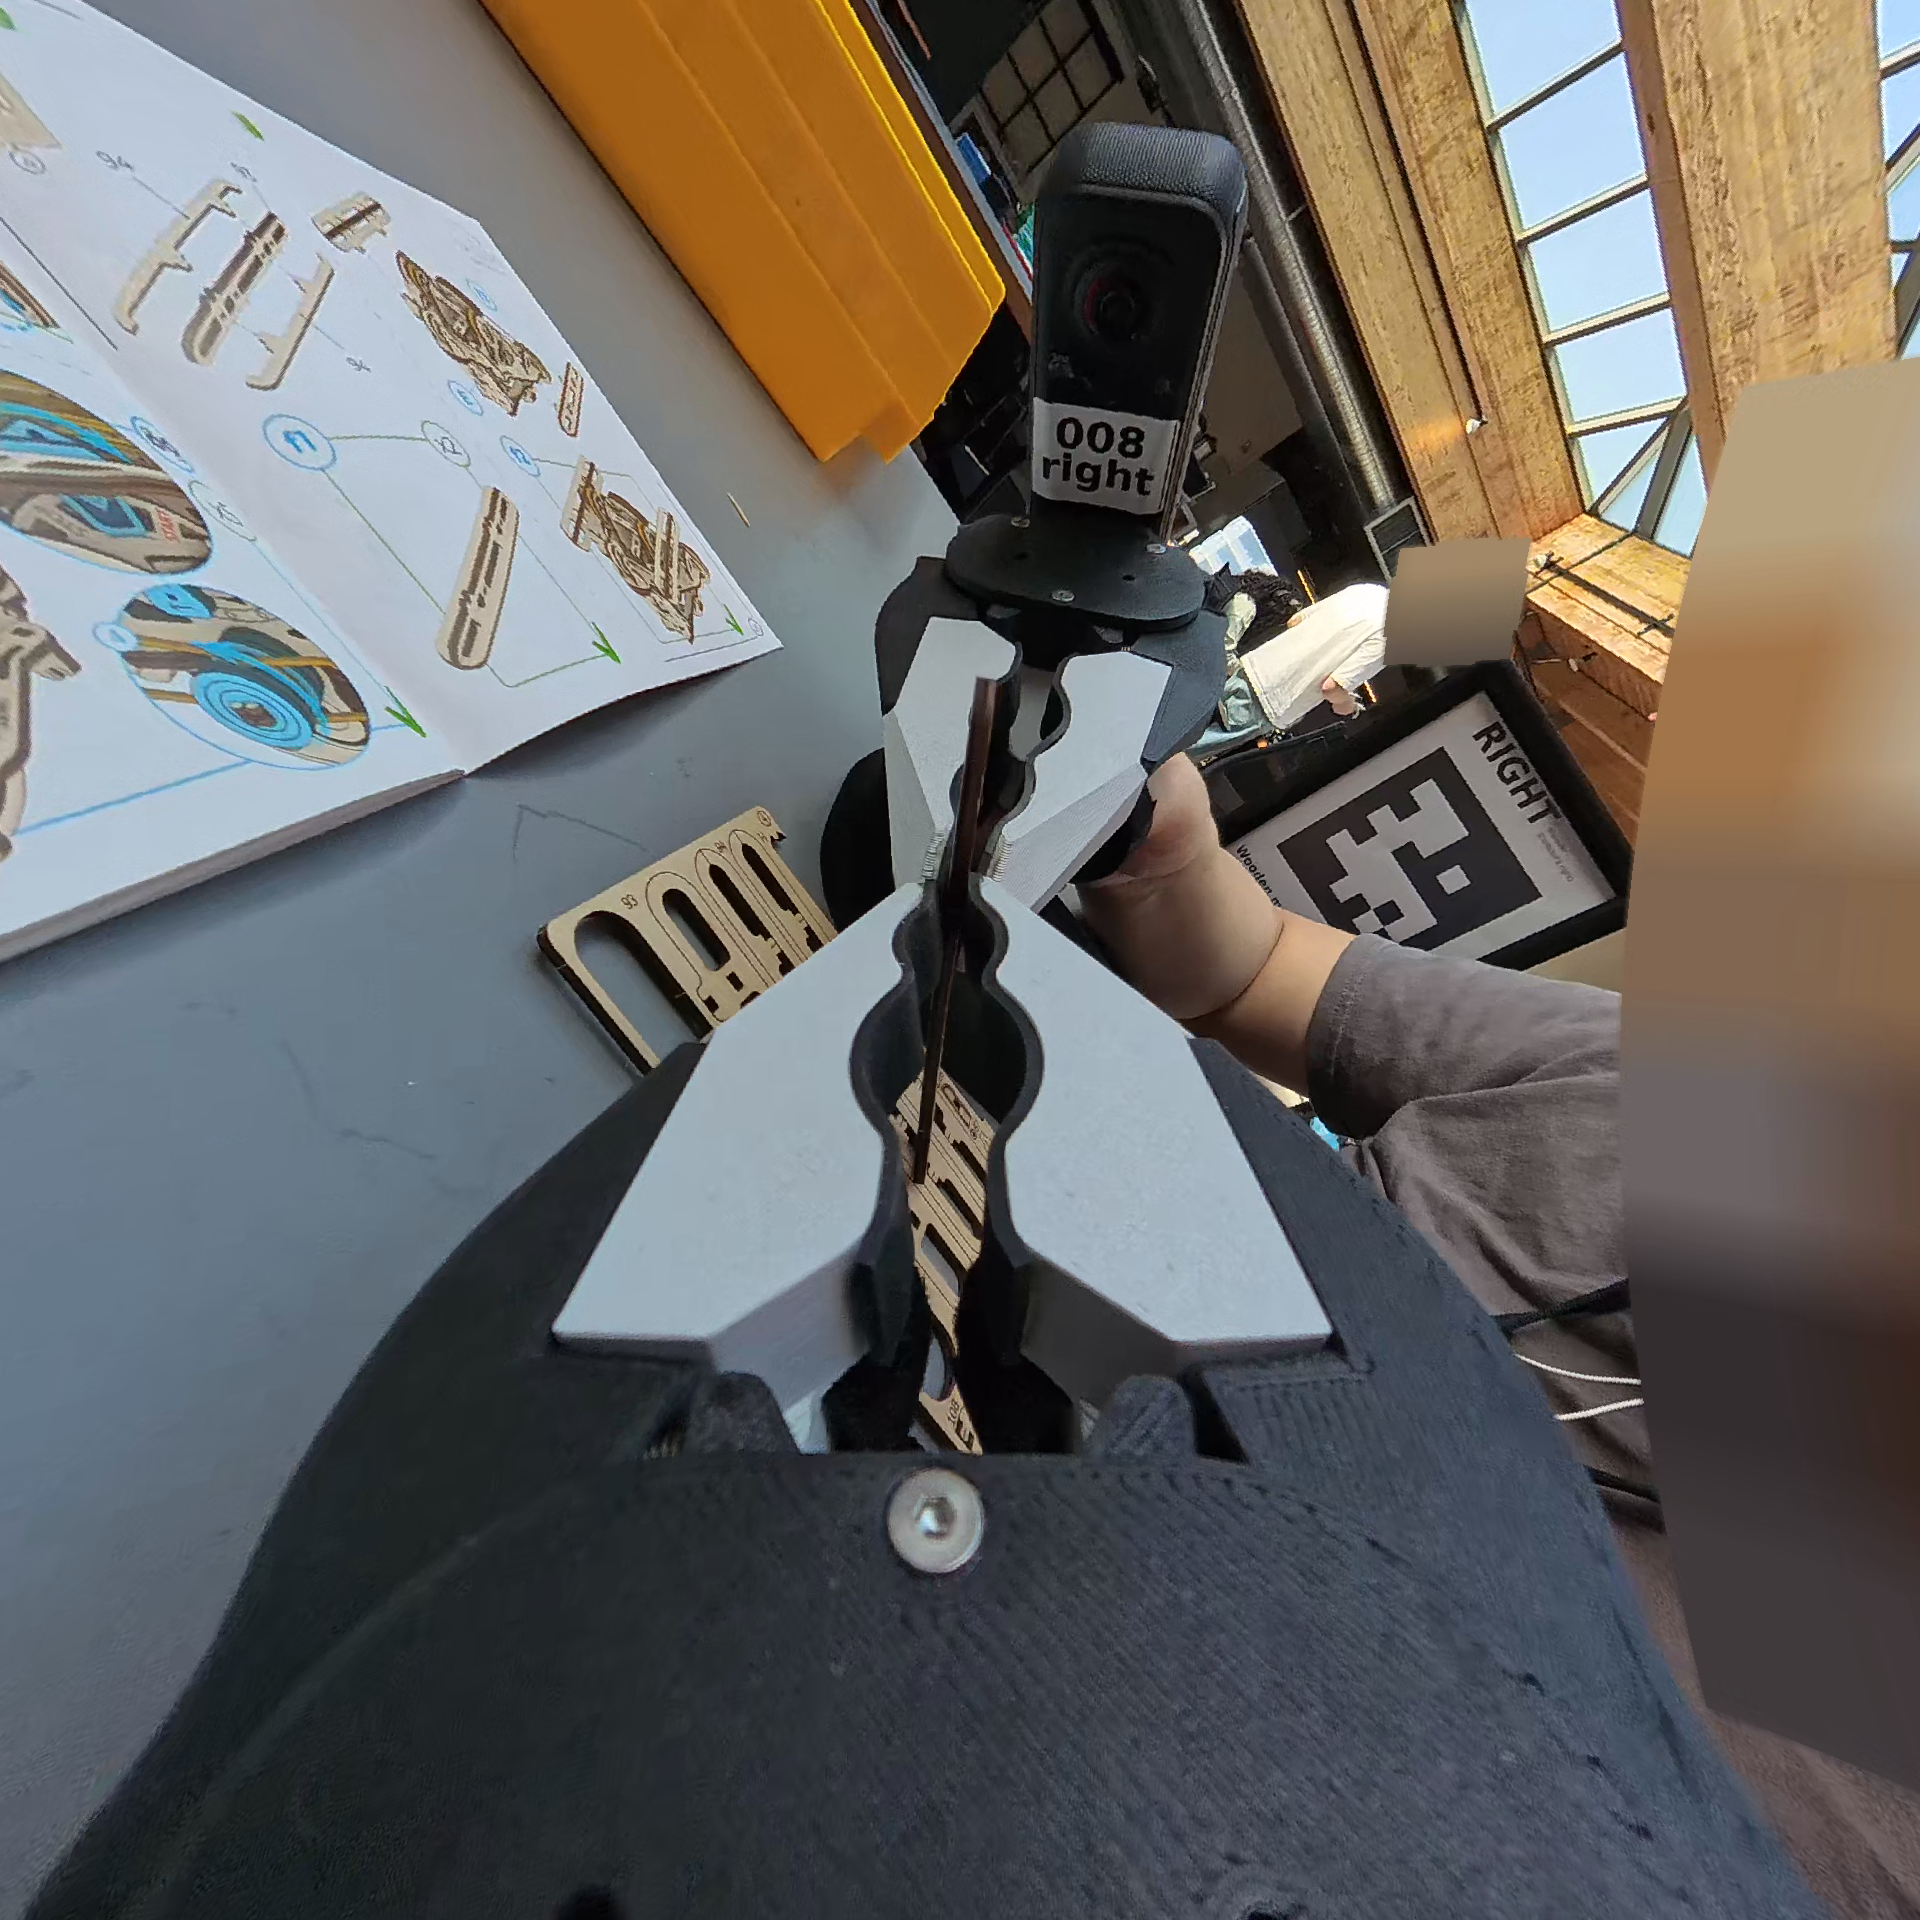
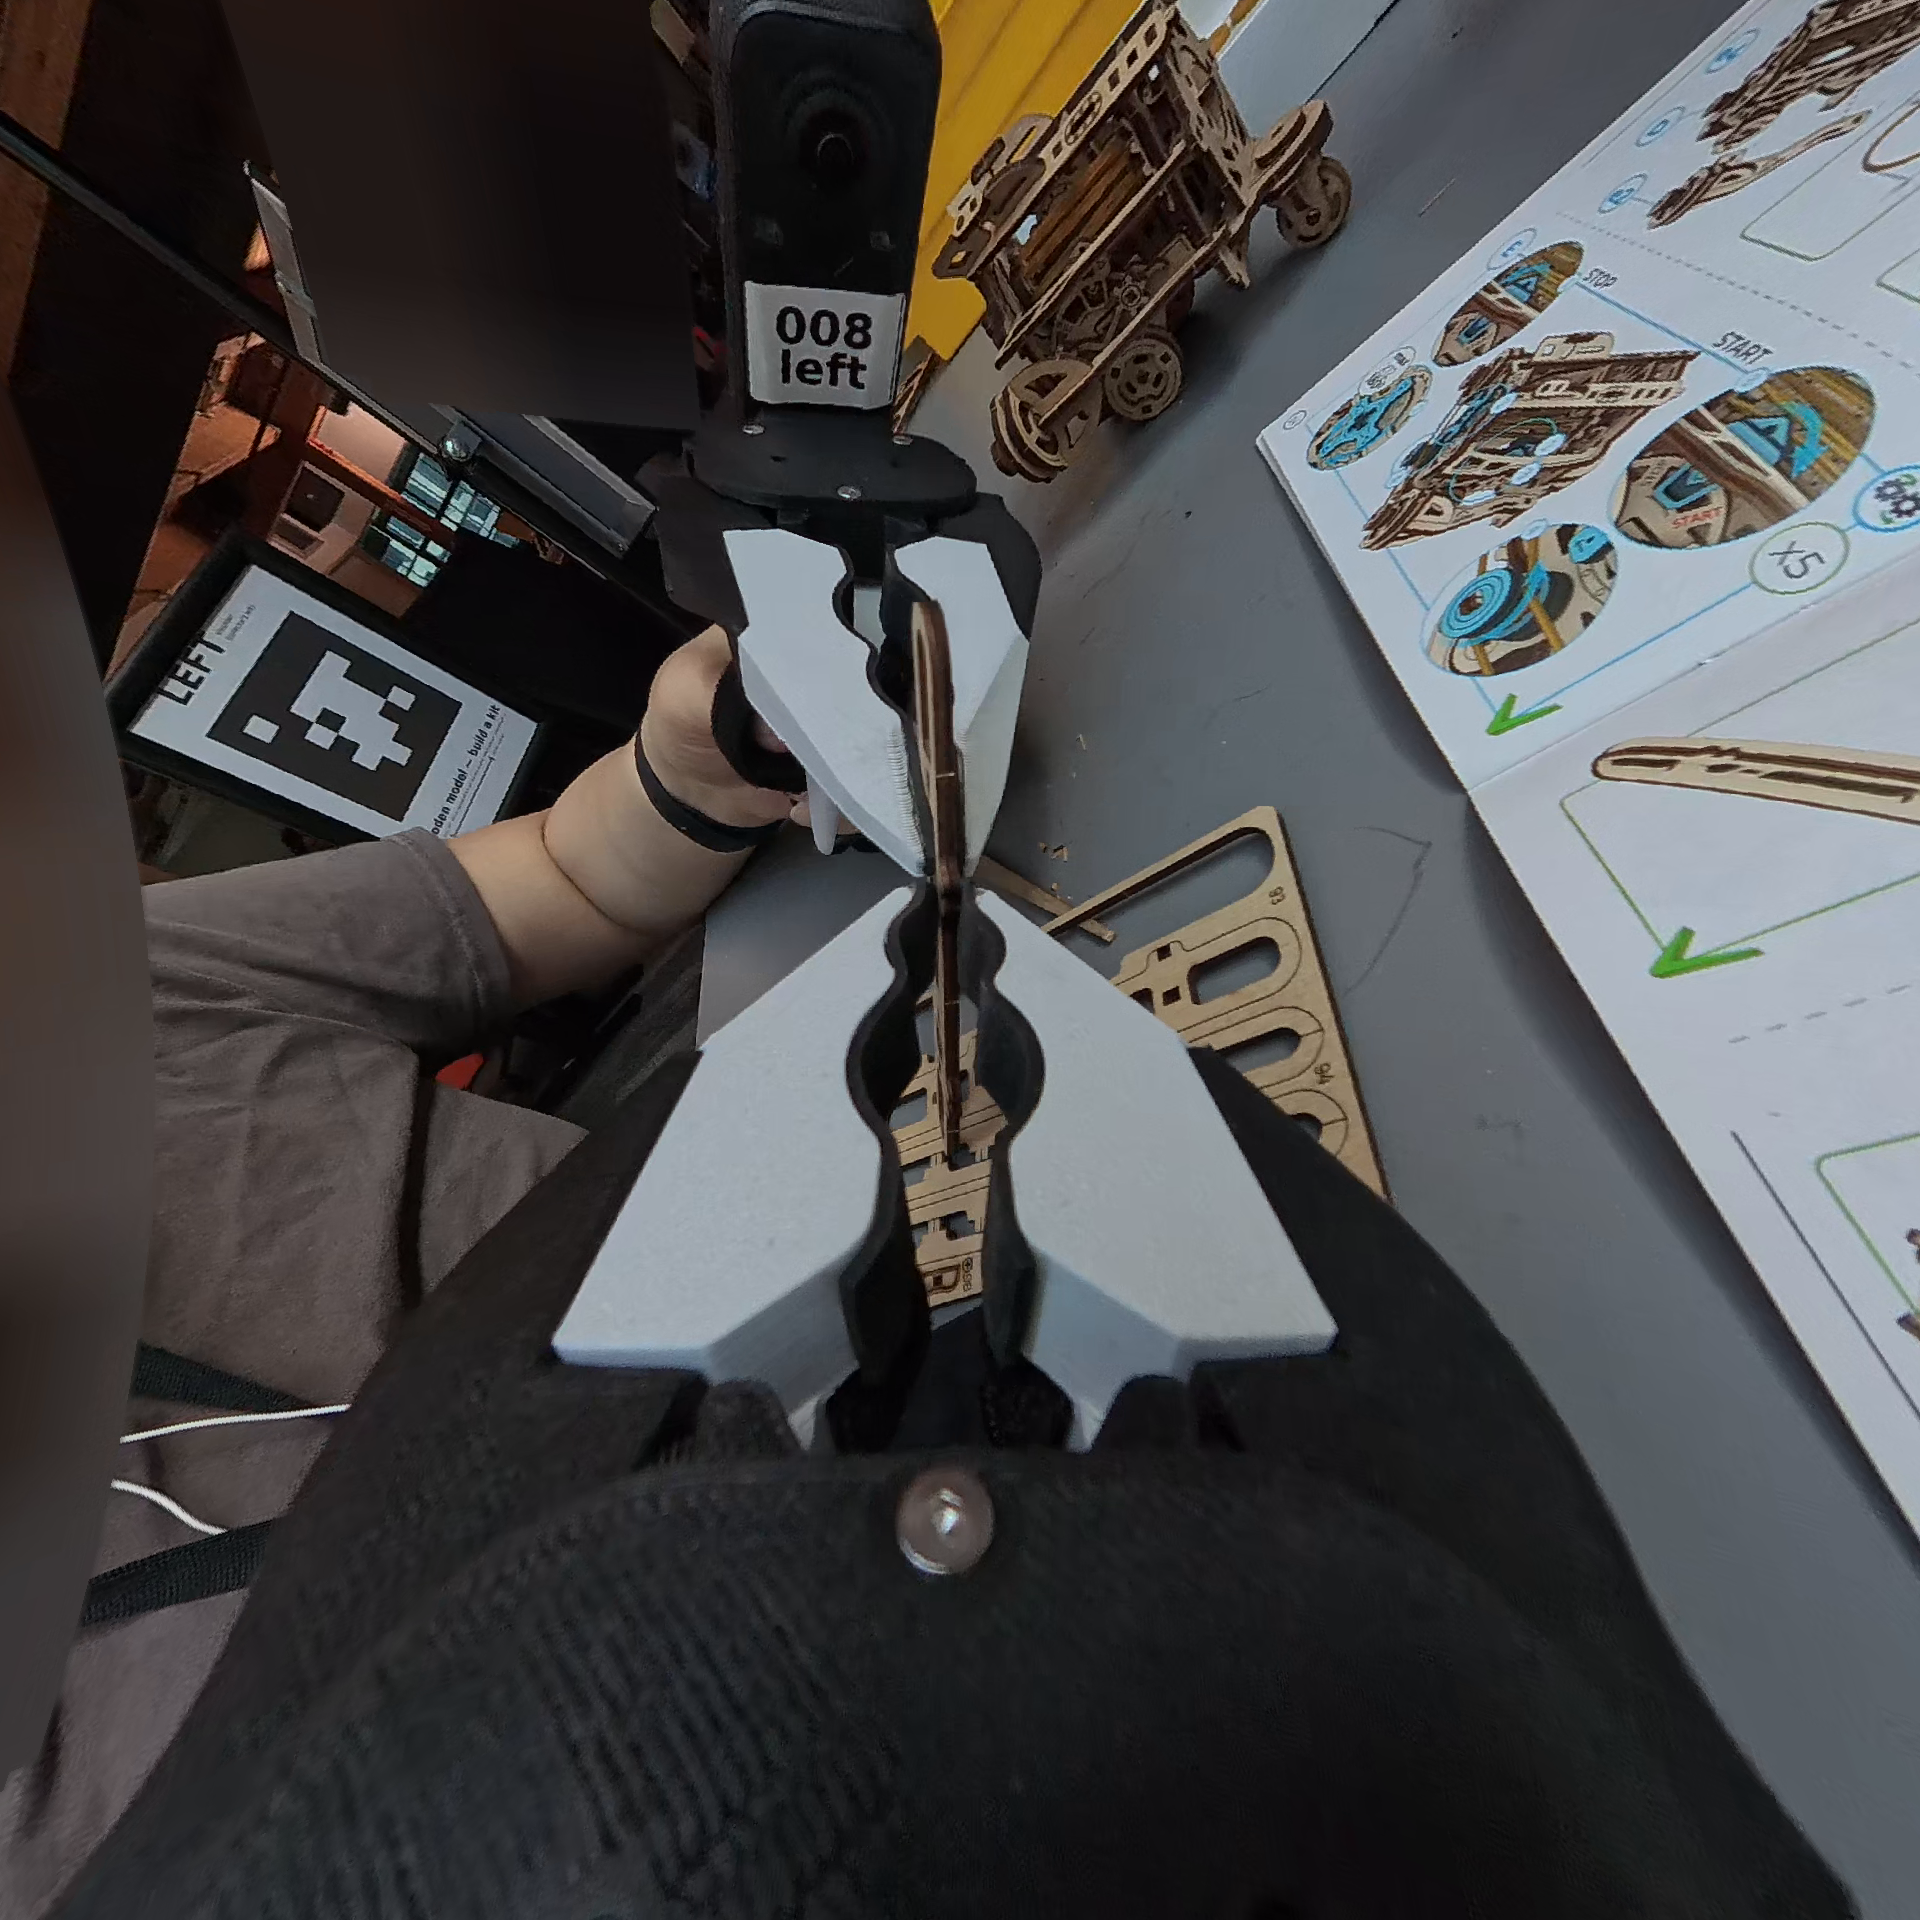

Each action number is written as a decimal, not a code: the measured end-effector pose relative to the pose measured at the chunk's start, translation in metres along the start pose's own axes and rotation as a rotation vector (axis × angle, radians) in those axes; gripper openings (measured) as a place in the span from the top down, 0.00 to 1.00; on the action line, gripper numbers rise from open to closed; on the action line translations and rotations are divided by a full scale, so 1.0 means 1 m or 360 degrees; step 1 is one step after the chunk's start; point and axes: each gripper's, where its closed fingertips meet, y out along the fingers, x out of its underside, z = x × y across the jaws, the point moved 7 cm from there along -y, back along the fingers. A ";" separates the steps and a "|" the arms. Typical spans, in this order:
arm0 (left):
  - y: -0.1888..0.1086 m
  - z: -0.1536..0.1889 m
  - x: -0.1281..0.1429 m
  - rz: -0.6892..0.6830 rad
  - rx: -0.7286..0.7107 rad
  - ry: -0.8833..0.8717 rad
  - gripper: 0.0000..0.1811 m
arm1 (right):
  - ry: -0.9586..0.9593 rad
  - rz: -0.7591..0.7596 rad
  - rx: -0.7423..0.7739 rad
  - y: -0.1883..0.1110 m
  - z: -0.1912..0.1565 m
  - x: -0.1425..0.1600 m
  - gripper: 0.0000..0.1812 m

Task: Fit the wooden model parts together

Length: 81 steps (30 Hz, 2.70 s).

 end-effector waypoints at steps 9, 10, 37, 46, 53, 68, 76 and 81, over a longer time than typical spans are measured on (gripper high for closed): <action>-0.001 -0.002 -0.001 0.0022 -0.0044 0.0057 1.00 | -0.0096 0.0029 0.0115 0.001 0.000 0.000 0.99; -0.001 -0.001 -0.002 0.0022 -0.0015 0.0065 1.00 | -0.0146 0.0054 0.0117 0.000 -0.002 -0.001 0.99; -0.001 0.007 -0.005 0.0046 -0.0007 0.0165 1.00 | -0.0003 -0.0021 -0.0082 0.002 -0.005 0.002 0.98; 0.002 0.007 -0.003 0.0045 -0.0030 0.0178 1.00 | 0.0084 0.0004 -0.0084 0.001 -0.002 0.002 0.99; 0.002 0.006 -0.002 0.0027 -0.0036 0.0171 1.00 | 0.0063 -0.0019 -0.0062 0.002 -0.002 0.003 0.99; 0.002 0.003 -0.002 0.0056 -0.0076 0.0090 1.00 | 0.0079 -0.0015 0.0005 0.002 0.001 0.004 0.99; -0.003 0.011 -0.009 0.0079 0.0089 0.0027 1.00 | 0.0048 0.0071 -0.0137 -0.001 -0.009 -0.002 0.99; -0.025 0.010 -0.013 -0.0035 -0.0121 0.0201 1.00 | 0.0152 -0.0027 -0.0154 0.023 -0.005 -0.014 0.99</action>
